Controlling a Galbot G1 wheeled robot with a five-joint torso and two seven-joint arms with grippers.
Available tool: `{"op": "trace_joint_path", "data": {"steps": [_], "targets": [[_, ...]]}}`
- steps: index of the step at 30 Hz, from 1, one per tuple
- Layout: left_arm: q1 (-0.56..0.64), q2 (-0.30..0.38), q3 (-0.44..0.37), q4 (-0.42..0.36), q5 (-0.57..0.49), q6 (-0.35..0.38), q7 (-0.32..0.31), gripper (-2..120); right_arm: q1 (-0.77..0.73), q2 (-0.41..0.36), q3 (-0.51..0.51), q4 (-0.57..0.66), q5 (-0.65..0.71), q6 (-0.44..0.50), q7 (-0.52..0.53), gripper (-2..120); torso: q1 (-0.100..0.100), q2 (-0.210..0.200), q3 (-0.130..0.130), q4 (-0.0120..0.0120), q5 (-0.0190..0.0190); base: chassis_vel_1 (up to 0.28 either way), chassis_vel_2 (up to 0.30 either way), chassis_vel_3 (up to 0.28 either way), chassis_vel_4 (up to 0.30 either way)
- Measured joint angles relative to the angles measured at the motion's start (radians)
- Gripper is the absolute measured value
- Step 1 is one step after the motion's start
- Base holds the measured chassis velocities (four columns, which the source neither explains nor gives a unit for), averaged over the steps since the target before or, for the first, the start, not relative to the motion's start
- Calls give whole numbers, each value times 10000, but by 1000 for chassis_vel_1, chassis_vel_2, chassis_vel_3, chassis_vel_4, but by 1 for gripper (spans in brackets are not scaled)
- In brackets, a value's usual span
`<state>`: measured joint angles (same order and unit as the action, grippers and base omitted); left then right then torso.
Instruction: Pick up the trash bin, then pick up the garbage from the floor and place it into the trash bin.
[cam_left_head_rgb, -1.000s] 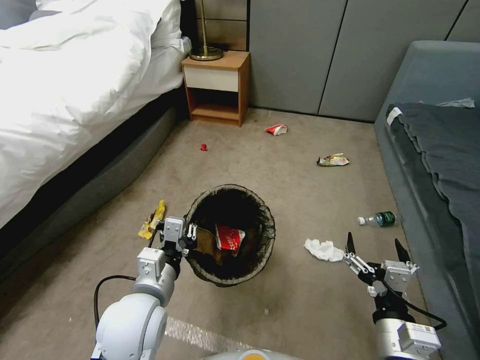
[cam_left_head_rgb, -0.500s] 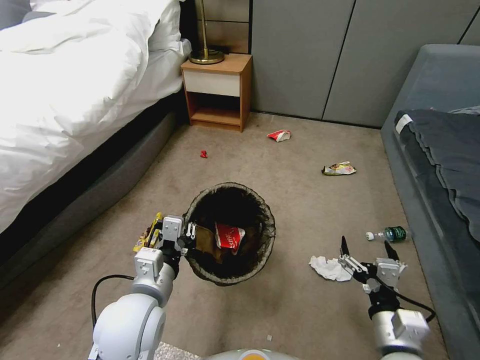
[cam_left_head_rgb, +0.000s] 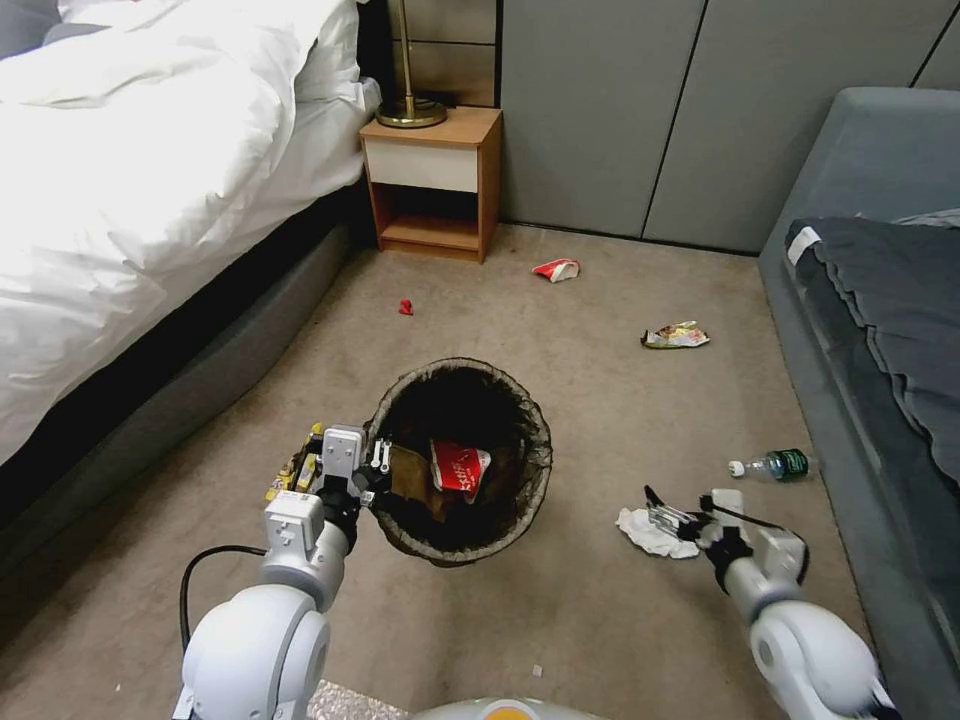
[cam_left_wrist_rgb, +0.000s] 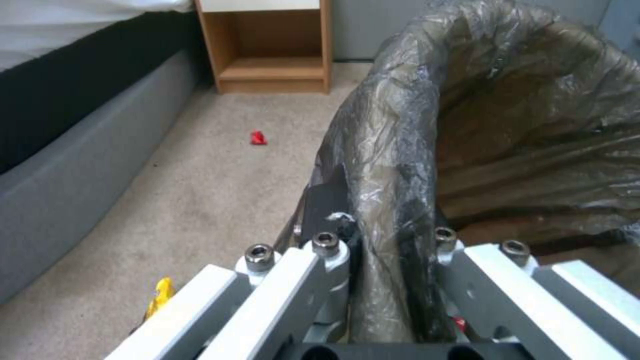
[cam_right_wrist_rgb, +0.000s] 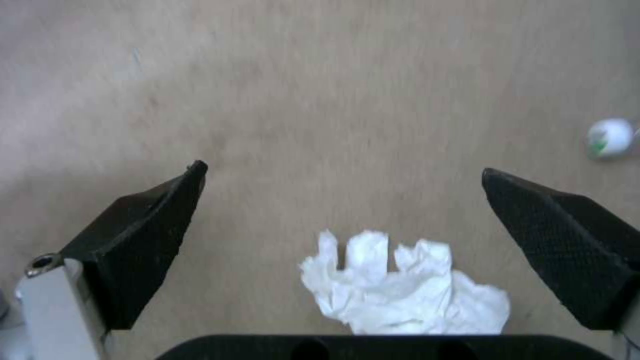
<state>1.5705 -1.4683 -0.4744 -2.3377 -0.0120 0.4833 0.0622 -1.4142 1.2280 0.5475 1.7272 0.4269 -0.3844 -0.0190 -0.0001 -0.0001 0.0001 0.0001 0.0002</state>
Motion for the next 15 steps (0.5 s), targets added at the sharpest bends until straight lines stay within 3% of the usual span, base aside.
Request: {"op": "trace_joint_path", "data": {"steps": [6,15], "targets": [[-15,-49,25,-14,-1,86,-9,5,931,-184,-475,-1500,43,-341,18,100,0,0,0,-1,-2,0,0,0,0],[-61,-67,86,2,5,106,-14,5,1532,81,-627,-2737,-57,-310,201,100,1,0,0,-1,-2,0,0,0,0]]}}
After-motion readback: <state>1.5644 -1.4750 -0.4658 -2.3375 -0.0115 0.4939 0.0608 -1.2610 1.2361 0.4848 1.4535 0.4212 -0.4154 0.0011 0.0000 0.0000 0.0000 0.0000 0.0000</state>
